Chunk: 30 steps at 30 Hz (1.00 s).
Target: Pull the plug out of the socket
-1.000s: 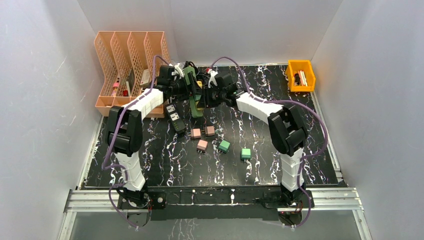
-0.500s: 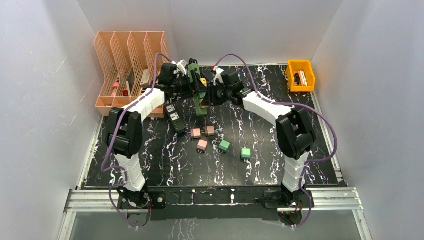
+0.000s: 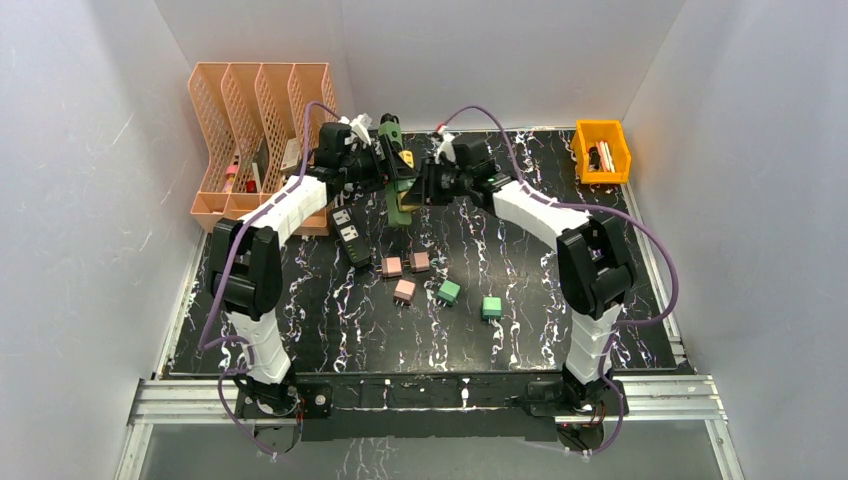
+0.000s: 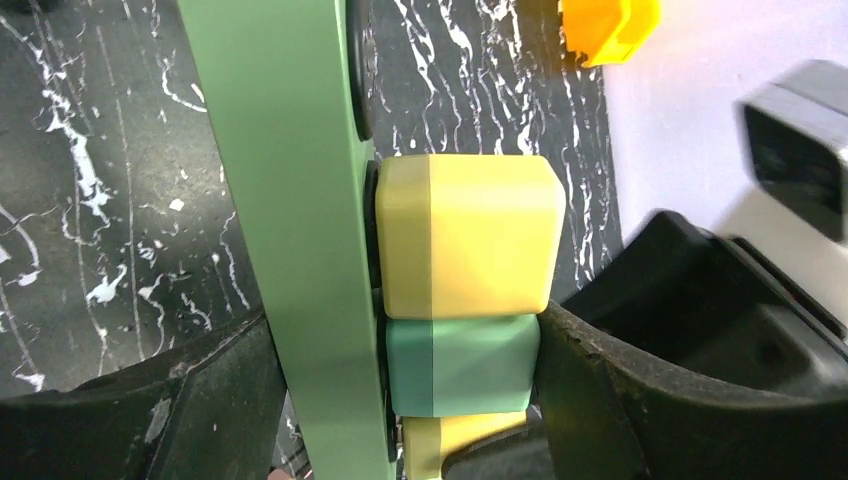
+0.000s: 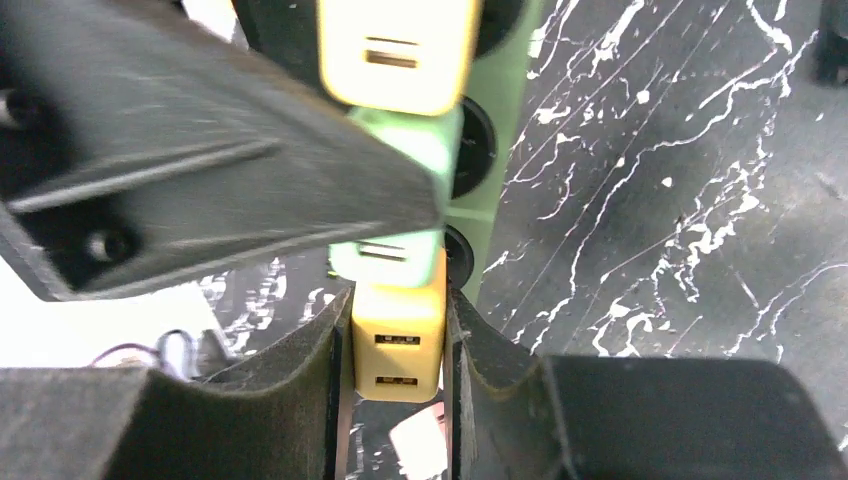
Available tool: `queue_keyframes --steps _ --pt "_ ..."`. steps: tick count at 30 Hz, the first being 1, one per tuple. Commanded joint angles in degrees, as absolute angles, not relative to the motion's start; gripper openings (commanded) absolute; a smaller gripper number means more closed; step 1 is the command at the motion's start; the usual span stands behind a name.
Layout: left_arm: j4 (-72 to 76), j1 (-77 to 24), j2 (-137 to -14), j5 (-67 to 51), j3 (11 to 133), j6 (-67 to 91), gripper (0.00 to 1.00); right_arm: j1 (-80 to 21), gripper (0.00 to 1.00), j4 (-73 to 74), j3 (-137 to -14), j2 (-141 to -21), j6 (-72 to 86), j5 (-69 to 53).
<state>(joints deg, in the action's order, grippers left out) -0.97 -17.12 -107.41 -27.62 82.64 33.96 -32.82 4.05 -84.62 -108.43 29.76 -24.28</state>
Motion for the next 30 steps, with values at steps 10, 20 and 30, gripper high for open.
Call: queue_keyframes --steps 10,20,30 --pt "-0.4 -15.6 -105.6 -21.4 83.8 28.0 0.46 -29.2 0.0 -12.7 -82.5 -100.3 32.4 -46.7" --pt "-1.3 -15.4 -105.1 -20.9 83.9 27.4 0.46 -34.5 0.0 16.0 -93.8 -101.4 15.1 -9.4" --pt "0.0 -15.1 -104.5 -24.5 82.9 26.1 0.46 -16.3 0.0 4.8 -77.9 -106.9 26.8 -34.0"
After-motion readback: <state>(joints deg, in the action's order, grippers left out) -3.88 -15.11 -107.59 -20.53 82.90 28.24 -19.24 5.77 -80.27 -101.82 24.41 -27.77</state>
